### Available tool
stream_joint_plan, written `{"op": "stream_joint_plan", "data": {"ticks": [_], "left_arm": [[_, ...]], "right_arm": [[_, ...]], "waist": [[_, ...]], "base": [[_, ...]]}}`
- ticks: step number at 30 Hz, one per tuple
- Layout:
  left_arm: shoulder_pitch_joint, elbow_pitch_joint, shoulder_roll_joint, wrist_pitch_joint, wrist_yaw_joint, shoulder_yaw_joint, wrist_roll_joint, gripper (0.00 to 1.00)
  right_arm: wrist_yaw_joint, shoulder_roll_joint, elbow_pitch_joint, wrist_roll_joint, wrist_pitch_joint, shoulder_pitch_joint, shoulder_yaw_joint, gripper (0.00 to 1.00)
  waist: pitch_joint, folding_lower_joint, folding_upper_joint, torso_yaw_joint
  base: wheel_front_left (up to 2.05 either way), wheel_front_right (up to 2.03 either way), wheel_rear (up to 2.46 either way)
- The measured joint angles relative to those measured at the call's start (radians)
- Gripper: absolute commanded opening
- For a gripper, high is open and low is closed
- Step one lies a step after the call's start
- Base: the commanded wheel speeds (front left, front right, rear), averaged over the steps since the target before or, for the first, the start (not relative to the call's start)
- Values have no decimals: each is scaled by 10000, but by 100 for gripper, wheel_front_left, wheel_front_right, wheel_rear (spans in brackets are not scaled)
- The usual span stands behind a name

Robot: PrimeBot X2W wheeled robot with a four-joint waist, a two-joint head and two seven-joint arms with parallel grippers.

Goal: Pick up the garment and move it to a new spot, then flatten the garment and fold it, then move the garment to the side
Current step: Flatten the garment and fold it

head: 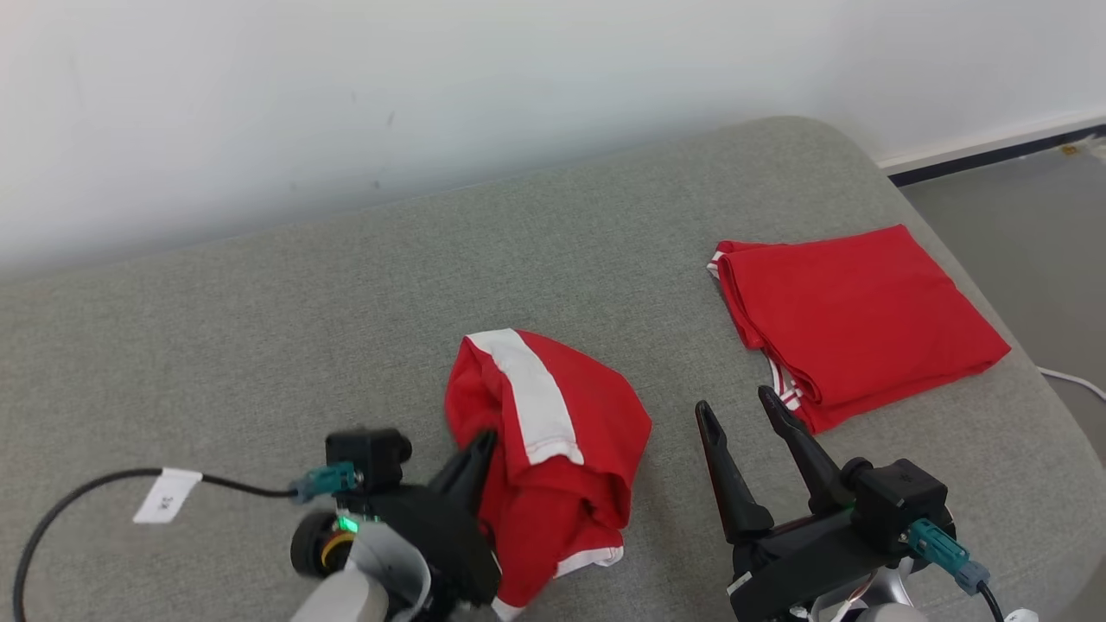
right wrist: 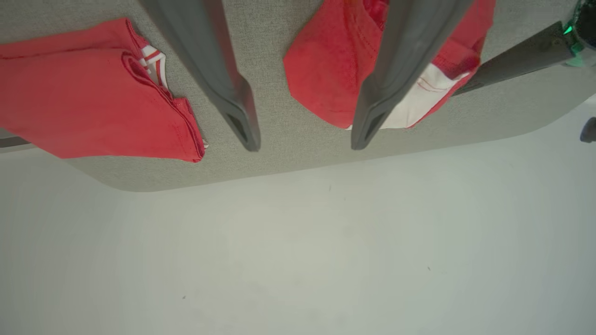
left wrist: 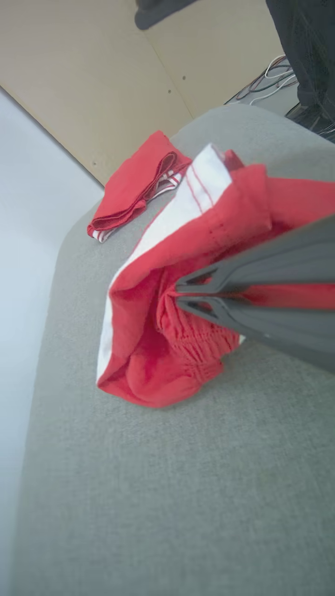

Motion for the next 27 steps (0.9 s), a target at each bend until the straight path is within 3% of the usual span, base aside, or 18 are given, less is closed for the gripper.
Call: {"op": "stream_joint_plan", "data": {"ticks": [7,12,16,20,27], "left_arm": [[-1754,-794,-82,-1241,-21,-405,1476,0],[-2925,-1850,-468,-2132,-347,-815,2272,0],[-3401,-2777,-719,-2731,-407,-888,2383,0],[-2971,-3074,-633,-2656,31,-798,2351,0],[322,-2838,959,-2360,1145,31,1720,0]], "right_arm": [[0,-2,82,63,-86,-2,12,100],[0,-2,113,73,-90,0,0,100],[0,0,125,73,-88,0,21,100],[0,0,111,73,-88,6,6,100],[0,0,-4,54,-84,52,-104,100]], "waist": [[-65,0,0,-80],[-155,0,0,-17],[-222,0,0,64],[-236,-1,0,196],[-75,0,0,492]], "base": [[0,0,0],[0,0,0],[0,0,0],[0,0,0],[0,0,0]]}}
